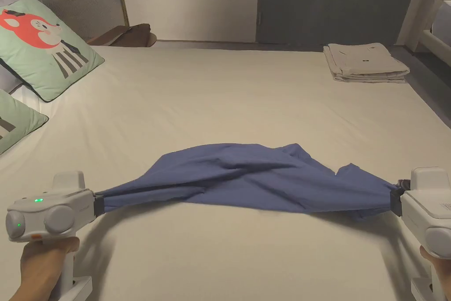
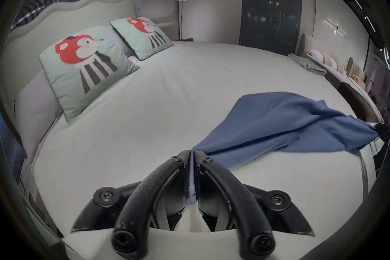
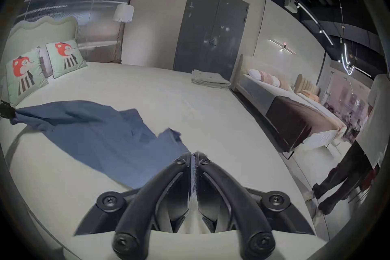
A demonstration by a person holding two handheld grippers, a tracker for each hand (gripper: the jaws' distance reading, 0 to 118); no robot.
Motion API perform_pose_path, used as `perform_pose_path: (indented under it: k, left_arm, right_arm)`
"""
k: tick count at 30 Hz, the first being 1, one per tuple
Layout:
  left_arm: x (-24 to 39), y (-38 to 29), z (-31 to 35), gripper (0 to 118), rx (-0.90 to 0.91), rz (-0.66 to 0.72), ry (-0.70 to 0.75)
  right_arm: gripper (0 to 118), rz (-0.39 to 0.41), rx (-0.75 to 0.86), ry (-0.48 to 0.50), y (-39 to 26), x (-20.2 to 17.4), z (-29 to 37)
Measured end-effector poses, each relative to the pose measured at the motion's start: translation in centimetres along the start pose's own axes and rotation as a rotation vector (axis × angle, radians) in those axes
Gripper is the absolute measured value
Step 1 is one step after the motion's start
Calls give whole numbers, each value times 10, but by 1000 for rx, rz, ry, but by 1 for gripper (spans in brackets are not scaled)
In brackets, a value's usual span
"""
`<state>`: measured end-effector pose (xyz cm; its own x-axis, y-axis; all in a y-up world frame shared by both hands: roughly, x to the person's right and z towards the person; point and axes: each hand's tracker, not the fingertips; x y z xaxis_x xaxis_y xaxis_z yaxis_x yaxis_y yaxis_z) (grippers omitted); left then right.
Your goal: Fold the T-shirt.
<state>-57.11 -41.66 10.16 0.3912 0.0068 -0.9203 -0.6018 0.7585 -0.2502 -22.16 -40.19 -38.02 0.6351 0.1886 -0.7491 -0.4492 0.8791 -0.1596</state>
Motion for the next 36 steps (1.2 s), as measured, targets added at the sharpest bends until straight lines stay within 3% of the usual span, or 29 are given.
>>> perform_pose_path:
  k: [14,19,23,29,30,31,34,36]
  left_arm:
    - [-57,-94,65,1,-122,26,17]
    - [-60,-118,64,1,-166,15,35]
    - [-59,-122,56,1,-201,35,41]
    - [-57,-117,58,2,-215,14,50]
    - [-57,-116,59,7,-215,25,49]
    - [-56,-114,62,27,-216,32,47]
    - [-51,-102,70,102,-219,37,40]
    - [-42,-89,82,105,-153,35,-11]
  right_arm:
    - [2,-95,-112,-17,-94,34,95]
    - [2,-89,-208,-22,-129,25,102]
    - [2,-134,-306,-5,-149,24,90]
    - [5,-140,-300,-2,-133,22,101]
    - [10,-142,-296,-3,-137,23,100]
    - [26,-151,-288,-3,-135,24,103]
    - [82,-170,-276,-13,-124,26,105]
    - [88,-188,-196,5,-106,25,111]
